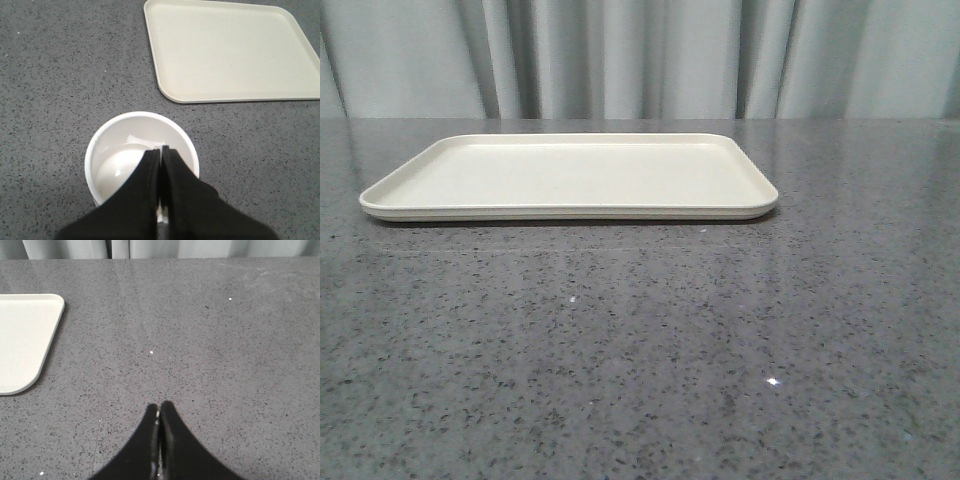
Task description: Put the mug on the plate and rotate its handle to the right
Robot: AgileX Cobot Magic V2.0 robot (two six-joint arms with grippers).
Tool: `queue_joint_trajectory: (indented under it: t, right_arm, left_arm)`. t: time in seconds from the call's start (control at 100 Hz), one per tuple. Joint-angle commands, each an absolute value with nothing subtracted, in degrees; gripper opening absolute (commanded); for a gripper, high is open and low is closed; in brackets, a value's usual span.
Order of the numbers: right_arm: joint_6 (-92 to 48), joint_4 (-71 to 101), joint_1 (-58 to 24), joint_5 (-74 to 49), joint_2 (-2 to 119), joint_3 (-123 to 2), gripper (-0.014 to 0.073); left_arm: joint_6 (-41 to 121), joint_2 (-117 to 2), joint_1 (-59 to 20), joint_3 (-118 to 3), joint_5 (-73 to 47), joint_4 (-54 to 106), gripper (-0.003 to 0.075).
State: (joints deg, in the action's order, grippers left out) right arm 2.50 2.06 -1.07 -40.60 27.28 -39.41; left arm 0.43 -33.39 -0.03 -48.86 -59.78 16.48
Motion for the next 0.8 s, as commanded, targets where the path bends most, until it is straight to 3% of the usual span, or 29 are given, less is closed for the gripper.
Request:
queue_joint_trajectory:
  t: [0.0, 0.43, 0.5, 0.6, 0.72, 0.79]
  right_arm:
    - [2.4, 2.4, -1.0, -37.1, 28.1, -41.4, -0.0066]
    - [2.4, 2.4, -1.0, -37.2, 28.1, -41.4, -0.0044]
    - [2.4, 2.4, -1.0, -37.2, 28.1, -41.4, 0.0019]
    - [2.3, 2.4, -1.0, -37.2, 28.1, -41.4, 0.0184]
    - [2.2, 2.4, -1.0, -37.1, 28.1, -41.4, 0.0395]
    - [2.0, 2.4, -1.0, -37.1, 28.1, -41.4, 0.0472]
  left_arm:
    - [0.0, -34.3, -0.2, -50.9, -56.5, 18.1, -0.0020]
    - [0.0, -34.3, -0.2, -50.9, -56.8, 18.1, -0.0020]
    - [0.0, -34.3, -0.2, -50.9, -56.9, 18.1, -0.0019]
    - [0.0, -34.3, -0.2, -50.9, -57.0, 18.1, 0.0012]
    - [0.0, -34.3, -0.2, -50.9, -57.3, 18.3, 0.0154]
    - [0.0, -34.3, -0.2, -50.9, -57.5, 18.3, 0.0282]
